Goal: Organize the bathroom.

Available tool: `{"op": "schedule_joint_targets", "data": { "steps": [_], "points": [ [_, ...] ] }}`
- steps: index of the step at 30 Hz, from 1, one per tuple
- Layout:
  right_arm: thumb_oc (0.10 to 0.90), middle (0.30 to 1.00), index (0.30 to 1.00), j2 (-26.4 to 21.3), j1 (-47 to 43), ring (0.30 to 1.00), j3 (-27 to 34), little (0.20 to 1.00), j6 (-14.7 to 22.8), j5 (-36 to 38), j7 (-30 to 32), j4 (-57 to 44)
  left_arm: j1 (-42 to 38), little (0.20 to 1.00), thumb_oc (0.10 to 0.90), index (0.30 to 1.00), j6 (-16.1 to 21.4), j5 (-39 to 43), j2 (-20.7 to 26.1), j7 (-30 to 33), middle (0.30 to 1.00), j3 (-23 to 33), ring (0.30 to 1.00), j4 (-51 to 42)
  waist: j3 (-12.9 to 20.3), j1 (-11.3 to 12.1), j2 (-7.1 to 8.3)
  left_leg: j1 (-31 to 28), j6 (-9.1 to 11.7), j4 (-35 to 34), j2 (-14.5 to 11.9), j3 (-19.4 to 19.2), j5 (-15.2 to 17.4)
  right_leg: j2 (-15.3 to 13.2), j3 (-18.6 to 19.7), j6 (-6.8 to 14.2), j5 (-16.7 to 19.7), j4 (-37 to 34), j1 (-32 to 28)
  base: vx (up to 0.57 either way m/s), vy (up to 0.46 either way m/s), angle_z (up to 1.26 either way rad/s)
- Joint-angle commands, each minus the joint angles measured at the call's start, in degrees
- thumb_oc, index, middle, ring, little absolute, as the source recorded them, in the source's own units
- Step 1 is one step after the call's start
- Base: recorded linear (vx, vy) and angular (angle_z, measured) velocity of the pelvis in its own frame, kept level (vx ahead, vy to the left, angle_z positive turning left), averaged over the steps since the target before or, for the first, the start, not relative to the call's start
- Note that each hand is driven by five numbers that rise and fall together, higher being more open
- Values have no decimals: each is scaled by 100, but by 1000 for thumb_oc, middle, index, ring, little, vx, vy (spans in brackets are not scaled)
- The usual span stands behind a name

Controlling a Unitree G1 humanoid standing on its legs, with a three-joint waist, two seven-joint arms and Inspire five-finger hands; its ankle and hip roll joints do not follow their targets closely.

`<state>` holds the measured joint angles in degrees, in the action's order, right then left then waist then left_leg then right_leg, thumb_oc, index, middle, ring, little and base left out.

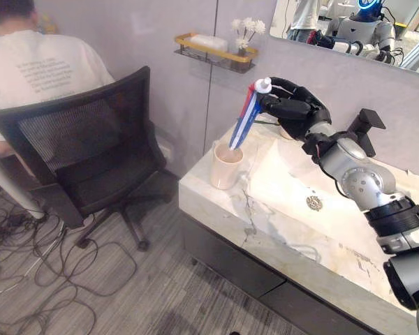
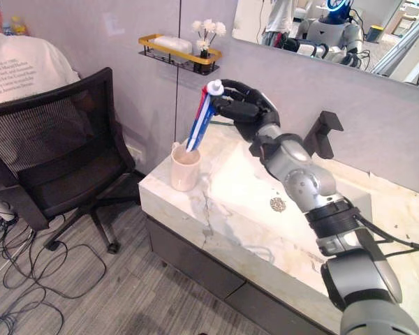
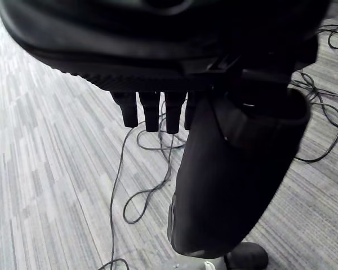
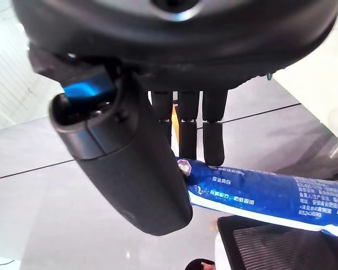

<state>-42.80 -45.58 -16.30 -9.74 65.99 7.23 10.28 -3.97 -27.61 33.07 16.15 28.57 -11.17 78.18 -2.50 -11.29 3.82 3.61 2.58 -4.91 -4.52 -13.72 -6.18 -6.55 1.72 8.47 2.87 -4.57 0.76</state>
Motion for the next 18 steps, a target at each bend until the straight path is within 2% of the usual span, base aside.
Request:
{"op": "schedule_joint_targets", "data": {
  "steps": [1,18],
  "points": [
    [400,300,300,85,-610,300,1064,300,1001,197,-99,-275,103,900,800,900,-186,-185,360,276,900,-233,900,487,114,85,236,12,47,1211,-277,90,1119,-205,286,313,-137,611,592,0,0,0],
    [400,300,300,180,-231,300,1245,300,1013,217,-161,-517,199,900,800,900,-9,-302,324,195,900,-102,900,596,30,97,288,84,57,1322,-285,126,1152,-193,307,303,-129,619,604,-1,7,0]
  ]
}}
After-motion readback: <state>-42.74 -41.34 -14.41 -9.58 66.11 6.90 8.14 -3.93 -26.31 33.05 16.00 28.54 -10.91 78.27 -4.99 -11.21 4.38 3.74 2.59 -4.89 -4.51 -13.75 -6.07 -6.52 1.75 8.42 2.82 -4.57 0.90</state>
